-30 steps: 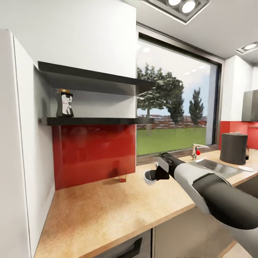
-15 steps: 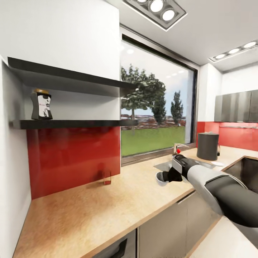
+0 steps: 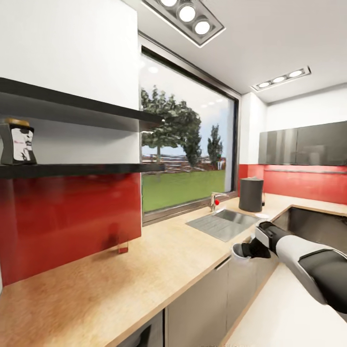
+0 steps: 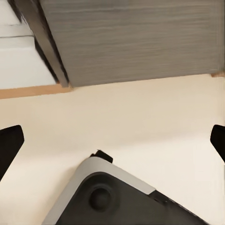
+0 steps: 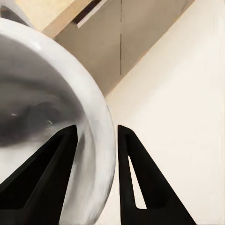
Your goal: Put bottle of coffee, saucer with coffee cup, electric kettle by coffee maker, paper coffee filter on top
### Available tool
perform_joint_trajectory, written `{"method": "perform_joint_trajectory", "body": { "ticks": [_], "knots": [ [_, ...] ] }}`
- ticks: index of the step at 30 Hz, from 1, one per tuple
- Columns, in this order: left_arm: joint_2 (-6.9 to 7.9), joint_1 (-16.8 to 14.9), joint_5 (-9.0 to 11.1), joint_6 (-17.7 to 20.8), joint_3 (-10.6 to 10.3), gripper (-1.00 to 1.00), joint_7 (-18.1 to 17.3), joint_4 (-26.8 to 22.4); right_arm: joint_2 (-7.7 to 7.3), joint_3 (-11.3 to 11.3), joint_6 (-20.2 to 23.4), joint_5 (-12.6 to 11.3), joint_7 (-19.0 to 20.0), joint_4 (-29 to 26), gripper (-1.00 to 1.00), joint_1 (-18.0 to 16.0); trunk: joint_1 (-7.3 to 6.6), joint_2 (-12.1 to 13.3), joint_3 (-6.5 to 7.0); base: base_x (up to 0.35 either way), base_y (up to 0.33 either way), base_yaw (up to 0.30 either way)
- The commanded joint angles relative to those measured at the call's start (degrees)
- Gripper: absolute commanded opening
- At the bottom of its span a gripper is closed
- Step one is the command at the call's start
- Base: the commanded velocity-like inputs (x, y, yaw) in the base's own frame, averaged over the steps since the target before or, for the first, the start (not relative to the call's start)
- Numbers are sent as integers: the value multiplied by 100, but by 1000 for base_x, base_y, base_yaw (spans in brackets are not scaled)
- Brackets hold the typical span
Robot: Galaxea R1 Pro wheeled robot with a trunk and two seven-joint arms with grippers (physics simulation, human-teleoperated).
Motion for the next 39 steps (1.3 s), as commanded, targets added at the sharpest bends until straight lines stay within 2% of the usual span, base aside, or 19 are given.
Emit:
{"method": "perform_joint_trajectory", "body": {
  "ticks": [1,2,8,10,11,13,16,20,22,23,27,31,35,37,39],
  "knots": [
    [1,4,23,-11,10,100,-23,-2,-71,13,-32,11,50,8,-100,77,-22,40,19,0,0,-299],
    [1,4,24,-11,10,100,-23,-1,-118,14,-52,37,51,8,-100,121,-43,80,37,0,0,-299],
    [-4,4,22,-12,10,100,-23,-4,-615,15,-246,224,143,8,-100,396,-175,321,145,0,0,-299],
    [-7,4,15,-12,10,100,-23,-6,-853,15,-395,251,226,11,-100,583,-219,401,181,0,0,-299],
    [-7,4,14,-12,10,100,-23,-6,-881,15,-451,256,235,10,-100,645,-241,441,199,0,0,-299],
    [-7,4,10,-17,12,100,-23,-6,-937,18,-719,284,257,9,-100,992,-285,521,235,0,0,-299],
    [-8,4,9,-31,16,100,-23,-6,-940,18,-964,374,263,12,-100,1396,-351,642,289,0,0,-299],
    [-1,4,45,-66,18,100,-23,-6,-879,17,-1452,483,266,12,-100,2203,-373,682,307,0,0,-280],
    [6,4,60,-79,18,100,-21,-6,-813,20,-1698,500,269,14,-100,2648,-373,682,307,0,0,-248],
    [6,4,62,-81,18,100,-19,-6,-792,19,-1756,502,270,14,-100,2760,-373,682,307,0,0,-237],
    [2,4,68,-82,19,100,-15,-6,-588,23,-2240,606,271,13,-100,3639,-373,682,307,0,0,-211],
    [6,4,69,-84,19,100,-14,-6,-512,20,-2544,690,271,15,-100,4106,-373,682,307,0,0,-185],
    [2,4,81,-88,23,100,-14,-6,-503,16,-2938,711,328,15,-100,4535,-373,682,307,0,0,-160],
    [-4,4,80,-90,29,100,-14,-6,-510,16,-3265,719,481,15,-100,4836,-373,682,307,0,0,-108],
    [-40,4,58,-91,40,100,-14,-13,-526,15,-3630,827,742,15,-100,5237,-373,682,307,0,0,-28]
  ]
}}
